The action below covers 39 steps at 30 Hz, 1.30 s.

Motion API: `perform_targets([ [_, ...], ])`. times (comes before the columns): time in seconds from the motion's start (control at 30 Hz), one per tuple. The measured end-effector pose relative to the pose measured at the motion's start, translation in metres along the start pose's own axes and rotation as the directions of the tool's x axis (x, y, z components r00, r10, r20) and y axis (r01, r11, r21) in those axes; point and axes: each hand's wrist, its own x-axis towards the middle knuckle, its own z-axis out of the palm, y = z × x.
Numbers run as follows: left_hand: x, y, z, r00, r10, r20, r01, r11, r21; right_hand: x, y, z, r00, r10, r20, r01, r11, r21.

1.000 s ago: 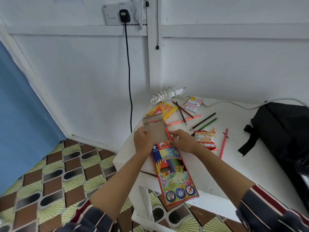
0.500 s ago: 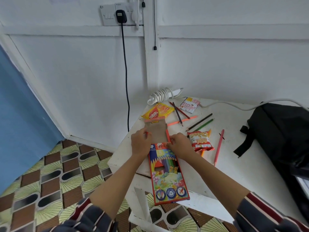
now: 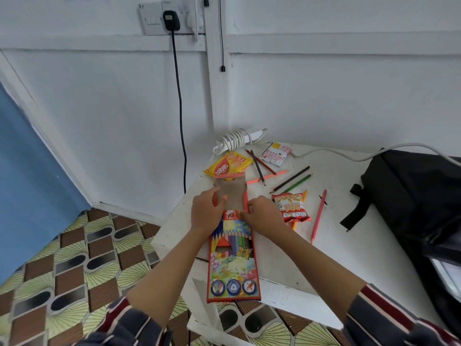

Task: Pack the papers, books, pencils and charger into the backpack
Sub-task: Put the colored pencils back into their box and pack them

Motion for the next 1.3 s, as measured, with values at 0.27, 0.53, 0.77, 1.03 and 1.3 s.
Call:
perform_targets([
  [0.27, 0.002, 0.004, 0.006, 1.0, -0.009, 0.003, 0.009, 0.987, 0.163, -0.004, 0.0, -0.013, 0.993, -0.107, 0.052, 0.115, 0.976, -0.187],
  [0.53, 0.011, 0.019, 0.007, 0.989, -0.019, -0.147, 0.028, 0.998, 0.059, 0.012, 0.031, -0.053, 0.996, 0.092, -0.008, -0.088, 0.923, -0.373],
  [0.77, 0.024, 0.056, 0.001, 0.951, 0.255, -0.177, -0.252, 0.967, 0.041, 0.013, 0.05, -0.07, 0.985, 0.171, 0.004, -0.17, 0.985, -0.027],
  [1.03, 0.027, 0.07, 0.032, 0.798, 0.526, 0.293, -0.523, 0.847, -0.094, 0.008, 0.108, -0.115, 0.936, 0.346, -0.063, -0.348, 0.937, -0.025],
  [1.3, 0.019, 0.091, 0.049, 0.628, 0.552, 0.549, -0.537, 0.818, -0.209, -0.004, 0.142, -0.109, 0.931, 0.365, 0.014, -0.361, 0.926, -0.105],
])
